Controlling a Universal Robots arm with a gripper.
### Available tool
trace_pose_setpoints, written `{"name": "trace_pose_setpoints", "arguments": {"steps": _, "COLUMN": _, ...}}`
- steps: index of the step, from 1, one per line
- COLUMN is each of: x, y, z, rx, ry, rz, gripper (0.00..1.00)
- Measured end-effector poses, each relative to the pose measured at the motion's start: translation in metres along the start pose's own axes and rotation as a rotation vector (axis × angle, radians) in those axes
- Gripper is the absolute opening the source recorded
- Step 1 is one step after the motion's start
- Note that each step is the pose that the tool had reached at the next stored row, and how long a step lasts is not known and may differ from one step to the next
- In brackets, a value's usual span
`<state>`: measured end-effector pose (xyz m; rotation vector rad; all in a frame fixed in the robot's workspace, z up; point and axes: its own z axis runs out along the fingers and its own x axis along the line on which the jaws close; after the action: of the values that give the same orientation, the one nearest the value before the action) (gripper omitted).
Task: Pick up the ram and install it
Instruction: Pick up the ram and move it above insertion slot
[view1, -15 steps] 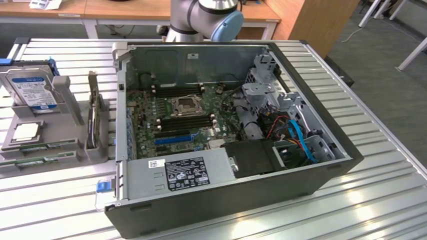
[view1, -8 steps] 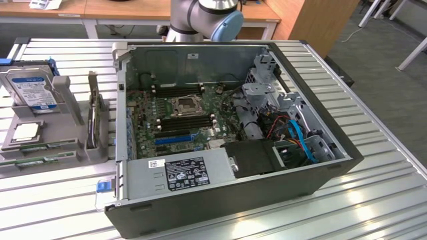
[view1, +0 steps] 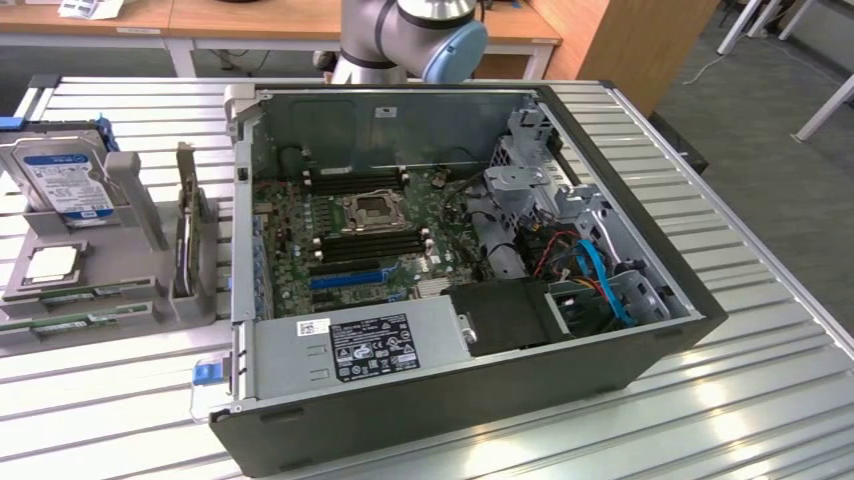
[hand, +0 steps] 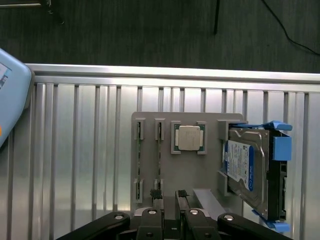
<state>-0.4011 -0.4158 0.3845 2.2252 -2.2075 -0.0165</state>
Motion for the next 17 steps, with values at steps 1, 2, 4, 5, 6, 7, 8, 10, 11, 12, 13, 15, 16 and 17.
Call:
{"name": "trace_pose_setpoints", "arguments": {"steps": 1, "x": 0.0008, "y": 0.0, "z": 0.0, "rx": 0.0, "ry": 0.0, "rz": 0.0, "gripper": 0.24}}
{"name": "trace_pose_setpoints", "arguments": {"steps": 2, "x": 0.0008, "y": 0.0, "z": 0.0001, "rx": 0.0001, "ry": -0.0001, "rz": 0.0, "gripper": 0.24}}
{"name": "trace_pose_setpoints", "arguments": {"steps": 4, "x": 0.0008, "y": 0.0, "z": 0.0, "rx": 0.0001, "ry": -0.0001, "rz": 0.0, "gripper": 0.24}}
{"name": "trace_pose_setpoints", "arguments": {"steps": 5, "x": 0.0008, "y": 0.0, "z": 0.0, "rx": 0.0, "ry": 0.0, "rz": 0.0, "gripper": 0.24}}
{"name": "trace_pose_setpoints", "arguments": {"steps": 6, "x": 0.0009, "y": 0.0, "z": 0.0, "rx": 0.0, "ry": 0.0, "rz": 0.0, "gripper": 0.24}}
{"name": "trace_pose_setpoints", "arguments": {"steps": 7, "x": 0.0009, "y": 0.0, "z": 0.0, "rx": 0.0, "ry": 0.0, "rz": 0.0, "gripper": 0.24}}
{"name": "trace_pose_setpoints", "arguments": {"steps": 8, "x": 0.0009, "y": 0.0, "z": 0.0, "rx": 0.0, "ry": -0.0001, "rz": 0.0, "gripper": 0.24}}
{"name": "trace_pose_setpoints", "arguments": {"steps": 10, "x": 0.0009, "y": 0.0, "z": 0.0, "rx": 0.0, "ry": 0.0, "rz": 0.0, "gripper": 0.25}}
{"name": "trace_pose_setpoints", "arguments": {"steps": 11, "x": 0.0009, "y": 0.0, "z": 0.0, "rx": 0.0, "ry": 0.0, "rz": 0.0, "gripper": 0.31}}
{"name": "trace_pose_setpoints", "arguments": {"steps": 12, "x": 0.0009, "y": 0.0, "z": 0.0001, "rx": 0.0001, "ry": 0.0, "rz": 0.0, "gripper": 0.31}}
{"name": "trace_pose_setpoints", "arguments": {"steps": 13, "x": 0.0009, "y": 0.0, "z": 0.0003, "rx": 0.0, "ry": -0.0001, "rz": 0.0, "gripper": 0.31}}
{"name": "trace_pose_setpoints", "arguments": {"steps": 15, "x": 0.0009, "y": 0.0, "z": 0.0025, "rx": 0.0002, "ry": -0.0002, "rz": 0.0, "gripper": 0.31}}
{"name": "trace_pose_setpoints", "arguments": {"steps": 16, "x": 0.0009, "y": 0.0, "z": 0.0043, "rx": 0.0003, "ry": -0.0001, "rz": 0.0, "gripper": 0.31}}
{"name": "trace_pose_setpoints", "arguments": {"steps": 17, "x": 0.0009, "y": -0.0001, "z": 0.0061, "rx": 0.0004, "ry": 0.0, "rz": 0.0, "gripper": 0.31}}
